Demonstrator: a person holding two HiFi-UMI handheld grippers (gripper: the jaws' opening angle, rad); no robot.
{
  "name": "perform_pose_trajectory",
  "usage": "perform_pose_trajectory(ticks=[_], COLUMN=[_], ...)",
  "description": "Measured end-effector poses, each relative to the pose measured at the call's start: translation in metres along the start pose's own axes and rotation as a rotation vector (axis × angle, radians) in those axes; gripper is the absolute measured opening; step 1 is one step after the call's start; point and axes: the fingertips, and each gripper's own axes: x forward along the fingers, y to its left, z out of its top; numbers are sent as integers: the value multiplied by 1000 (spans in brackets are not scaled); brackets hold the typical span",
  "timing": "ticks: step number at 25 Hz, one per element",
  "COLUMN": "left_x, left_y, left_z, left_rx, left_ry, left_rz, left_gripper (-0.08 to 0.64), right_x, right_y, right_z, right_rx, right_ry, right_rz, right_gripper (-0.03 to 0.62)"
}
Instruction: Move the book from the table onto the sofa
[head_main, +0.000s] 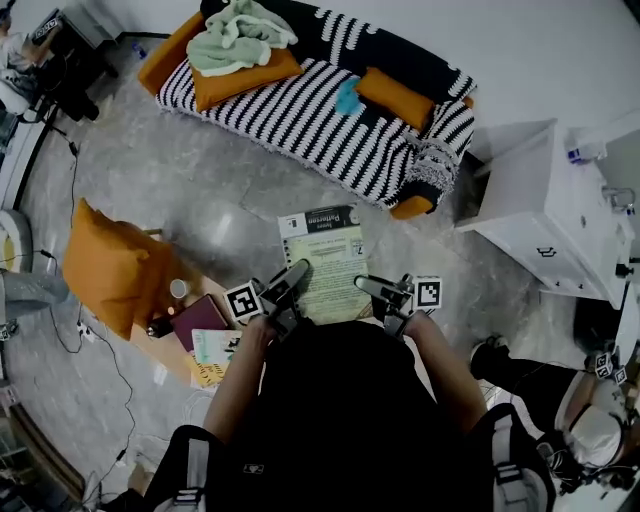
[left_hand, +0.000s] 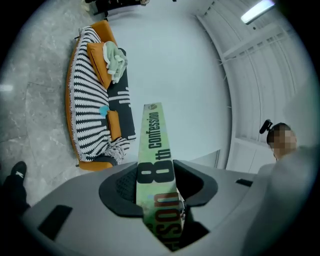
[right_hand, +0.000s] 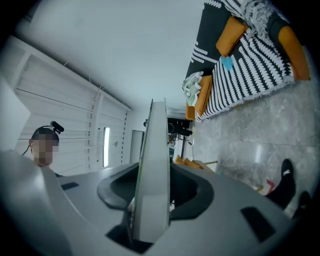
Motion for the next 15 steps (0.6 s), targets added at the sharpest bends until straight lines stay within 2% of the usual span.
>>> perform_pose_trajectory(ticks=[5, 15], left_x=[27, 67], left_y=[10, 19], left_z=[30, 47], left_rx=[-6, -39], left_ry=[67, 143], left_rz=[-9, -35], left_gripper=[181, 181], right_x=[11, 3], right_y=[-9, -14], right_z=[30, 66], right_rx=[-11, -66], right_ry=[-72, -154], right_rz=[-20, -53], right_gripper=[175, 173])
